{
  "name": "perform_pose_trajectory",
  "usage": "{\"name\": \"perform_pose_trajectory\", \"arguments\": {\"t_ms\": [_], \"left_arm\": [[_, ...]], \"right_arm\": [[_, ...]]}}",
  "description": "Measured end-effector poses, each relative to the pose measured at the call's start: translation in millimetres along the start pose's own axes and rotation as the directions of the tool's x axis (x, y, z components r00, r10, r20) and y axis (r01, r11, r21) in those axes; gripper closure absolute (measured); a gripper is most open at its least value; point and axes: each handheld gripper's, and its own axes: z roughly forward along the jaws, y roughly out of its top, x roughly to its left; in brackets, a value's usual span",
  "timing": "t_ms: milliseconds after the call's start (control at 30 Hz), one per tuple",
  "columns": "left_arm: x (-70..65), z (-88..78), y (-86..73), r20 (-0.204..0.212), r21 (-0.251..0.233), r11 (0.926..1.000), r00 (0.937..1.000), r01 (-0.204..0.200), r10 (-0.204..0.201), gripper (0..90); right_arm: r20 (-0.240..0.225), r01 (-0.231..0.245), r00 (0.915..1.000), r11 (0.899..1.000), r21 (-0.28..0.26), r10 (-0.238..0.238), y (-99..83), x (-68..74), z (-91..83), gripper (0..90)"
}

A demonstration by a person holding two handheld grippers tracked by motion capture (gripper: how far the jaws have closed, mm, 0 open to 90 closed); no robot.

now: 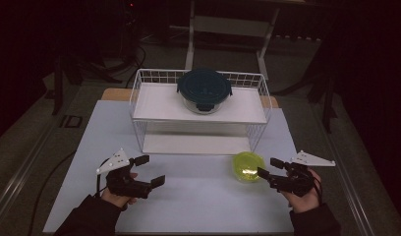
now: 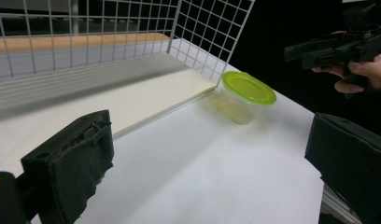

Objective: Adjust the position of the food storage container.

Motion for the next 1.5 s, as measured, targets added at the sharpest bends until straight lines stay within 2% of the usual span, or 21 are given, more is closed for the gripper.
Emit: {"name": "perform_pose_trajectory", "arguments": {"t_ms": [133,267,400,500,567,700,733,933,1200,1500], "left_arm": [[1.1,-0.2,0.0,-0.003,-0.006,0.9999,1.0000,-0.009,0.009,0.7],[3.8,-0.2,-2.5,-0.008,-0.008,1.0000,1.0000,-0.002,0.002,0.6],[4.4,0.3,-3.3,-0.012,-0.002,1.0000,0.9999,-0.004,0.004,0.6],[3.7,1.0,-3.8,-0.010,0.003,1.0000,0.9999,-0.003,0.003,0.6],[2.8,1.7,-4.6,-0.006,0.005,0.9999,0.9999,-0.011,0.011,0.6],[0.9,3.1,-5.0,0.001,0.008,0.9996,0.9996,-0.027,0.027,0.6],[0.7,3.4,-5.2,0.004,0.011,0.9996,0.9997,-0.026,0.026,0.6],[-0.4,5.9,-7.6,0.015,0.024,0.9991,0.9993,-0.034,0.034,0.6],[-1.1,4.2,-6.5,0.016,0.004,0.9990,0.9989,-0.044,0.044,0.6],[-1.1,3.6,-6.5,0.013,0.006,0.9989,0.9989,-0.046,0.046,0.6]], "right_arm": [[0.040,-0.021,0.9990,1.000,0.009,0.021,-9.8,-12.4,-4.4,37.6],[0.068,-0.037,0.9971,0.999,0.022,0.035,-18.2,-23.1,-5.2,52.3],[0.084,-0.048,0.9956,0.997,0.064,0.042,-27.4,-31.4,3.2,60.6],[0.072,-0.071,0.9953,0.994,0.085,0.065,-32.1,-35.5,9.5,66.5],[0.075,-0.070,0.9952,0.992,0.103,0.063,-34.5,-37.5,14.3,69.9],[0.101,-0.072,0.9931,0.989,0.128,0.060,-38.1,-42.9,22.5,85.3],[0.096,-0.074,0.9935,0.988,0.136,0.061,-39.0,-44.0,24.7,89.5],[0.077,-0.069,0.9956,0.978,0.197,0.055,-45.8,-44.3,42.8,89.9],[0.066,-0.076,0.9958,0.975,0.208,0.063,-43.6,-48.2,57.9,89.9],[0.039,-0.058,0.9980,0.971,0.231,0.051,-39.6,-42.3,73.7,90.0]]}}
